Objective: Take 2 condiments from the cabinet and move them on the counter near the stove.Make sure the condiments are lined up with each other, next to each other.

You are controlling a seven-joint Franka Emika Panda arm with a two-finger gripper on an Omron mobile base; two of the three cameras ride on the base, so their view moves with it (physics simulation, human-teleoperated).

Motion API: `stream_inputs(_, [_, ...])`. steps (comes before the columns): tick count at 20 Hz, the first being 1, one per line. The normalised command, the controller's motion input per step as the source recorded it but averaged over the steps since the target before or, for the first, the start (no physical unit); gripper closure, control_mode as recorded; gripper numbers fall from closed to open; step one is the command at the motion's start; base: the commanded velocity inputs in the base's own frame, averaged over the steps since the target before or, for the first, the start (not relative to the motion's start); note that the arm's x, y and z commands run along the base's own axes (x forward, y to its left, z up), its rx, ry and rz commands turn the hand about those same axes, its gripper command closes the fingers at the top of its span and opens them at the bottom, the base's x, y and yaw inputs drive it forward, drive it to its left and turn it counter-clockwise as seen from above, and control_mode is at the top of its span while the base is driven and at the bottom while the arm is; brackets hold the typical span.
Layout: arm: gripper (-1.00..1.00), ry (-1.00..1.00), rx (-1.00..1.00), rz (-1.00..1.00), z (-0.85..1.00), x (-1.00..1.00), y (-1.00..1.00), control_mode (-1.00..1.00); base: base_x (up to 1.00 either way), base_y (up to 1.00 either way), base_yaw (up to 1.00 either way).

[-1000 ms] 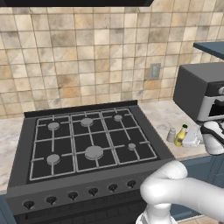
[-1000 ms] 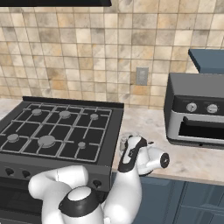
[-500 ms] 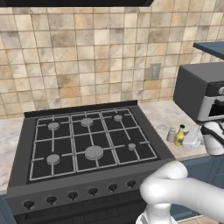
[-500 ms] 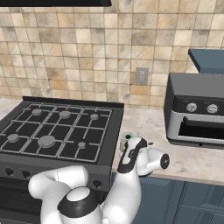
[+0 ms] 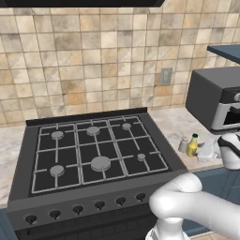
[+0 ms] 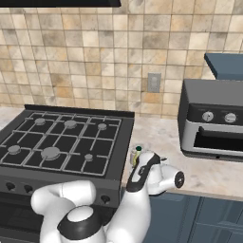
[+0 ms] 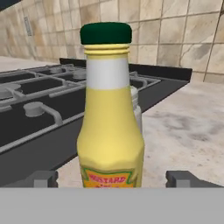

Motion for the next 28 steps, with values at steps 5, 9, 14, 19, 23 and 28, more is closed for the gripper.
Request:
stream_inputs(5, [-1.00, -0.14, 0.00, 0.00, 0.16, -0.40, -0.03, -1.00, 0.00, 0.00, 0.00])
stream_inputs(9, [-1.00, -0.18, 0.00, 0.00, 0.49, -0.54, 0.00, -1.00, 0.00, 0.00, 0.00])
stream_inputs(14, [-1.00, -0.04, 0.00, 0.00, 0.96, -0.42, 0.00, -1.00, 0.00, 0.00, 0.00])
stream_inputs(19, [-1.00, 0.03, 0.00, 0.00, 1.00, -0.11, 0.13, -1.00, 0.00, 0.00, 0.00])
stream_inputs(23, [-1.00, 0.06, -0.04, -0.01, 0.97, 0.00, 0.49, -1.00, 0.00, 0.00, 0.00])
stream_inputs(28, [-1.00, 0.01, -0.11, -0.08, 0.88, 0.00, 0.68, -1.00, 0.00, 0.00, 0.00])
